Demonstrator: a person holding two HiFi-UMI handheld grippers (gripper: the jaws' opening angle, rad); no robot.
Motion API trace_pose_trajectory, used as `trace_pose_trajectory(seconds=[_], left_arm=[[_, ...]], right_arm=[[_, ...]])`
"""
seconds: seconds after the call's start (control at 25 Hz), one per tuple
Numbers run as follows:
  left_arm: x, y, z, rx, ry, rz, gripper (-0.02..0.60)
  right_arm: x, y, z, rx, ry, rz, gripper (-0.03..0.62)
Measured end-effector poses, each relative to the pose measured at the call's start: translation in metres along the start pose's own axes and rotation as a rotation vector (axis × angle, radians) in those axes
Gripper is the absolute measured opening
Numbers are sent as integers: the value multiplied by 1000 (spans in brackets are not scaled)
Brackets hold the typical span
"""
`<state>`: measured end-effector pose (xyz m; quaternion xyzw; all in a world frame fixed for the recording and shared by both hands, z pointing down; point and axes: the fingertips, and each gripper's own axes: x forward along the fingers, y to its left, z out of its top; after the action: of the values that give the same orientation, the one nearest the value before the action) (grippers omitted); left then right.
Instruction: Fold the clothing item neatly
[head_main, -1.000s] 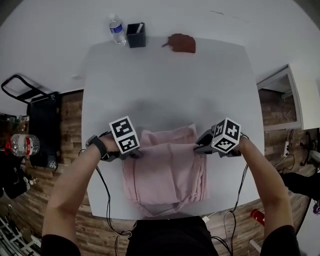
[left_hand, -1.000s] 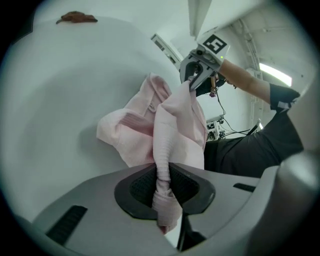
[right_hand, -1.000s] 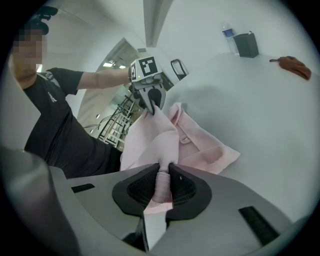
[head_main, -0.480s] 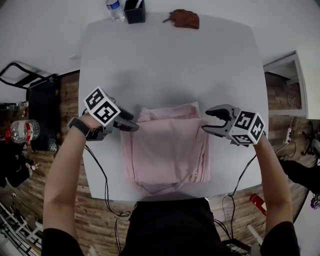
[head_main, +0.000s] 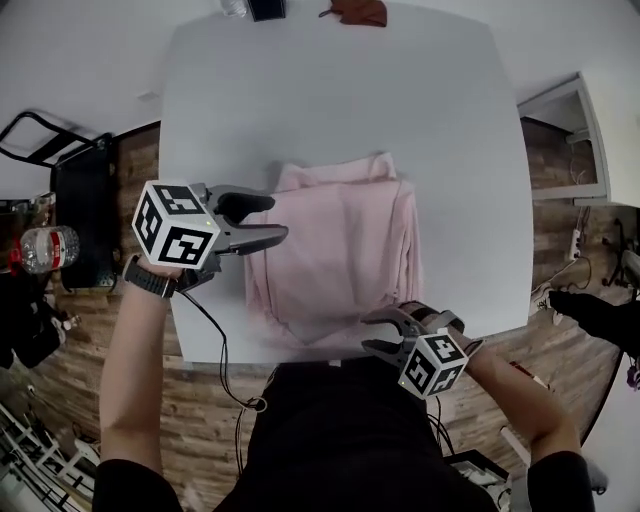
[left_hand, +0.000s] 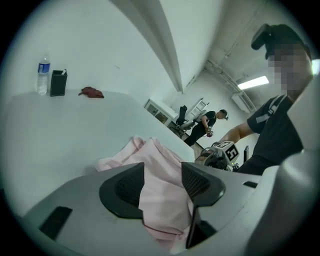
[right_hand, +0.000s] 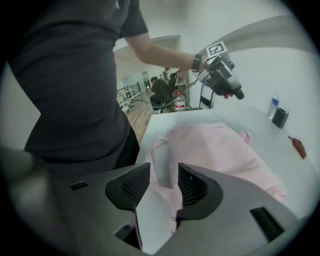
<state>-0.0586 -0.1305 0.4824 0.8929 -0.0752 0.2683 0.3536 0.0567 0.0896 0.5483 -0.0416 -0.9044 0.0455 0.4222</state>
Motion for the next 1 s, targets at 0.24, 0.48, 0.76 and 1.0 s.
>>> trace_pose_trajectory(seconds=[0.24, 0.48, 0.76, 1.0], left_arm=[[22, -60, -33, 82, -50, 33, 233], [39, -98, -56, 77, -119, 37, 225], [47, -104, -83, 73, -154, 112, 188], [35, -102, -72, 87, -234, 211, 85]], right_arm=[[59, 37, -32, -232, 169, -2, 178], [86, 33, -61, -686, 361, -163, 177], [94, 36, -60, -648, 348, -212, 21], [47, 2, 2, -373, 177, -309, 20]])
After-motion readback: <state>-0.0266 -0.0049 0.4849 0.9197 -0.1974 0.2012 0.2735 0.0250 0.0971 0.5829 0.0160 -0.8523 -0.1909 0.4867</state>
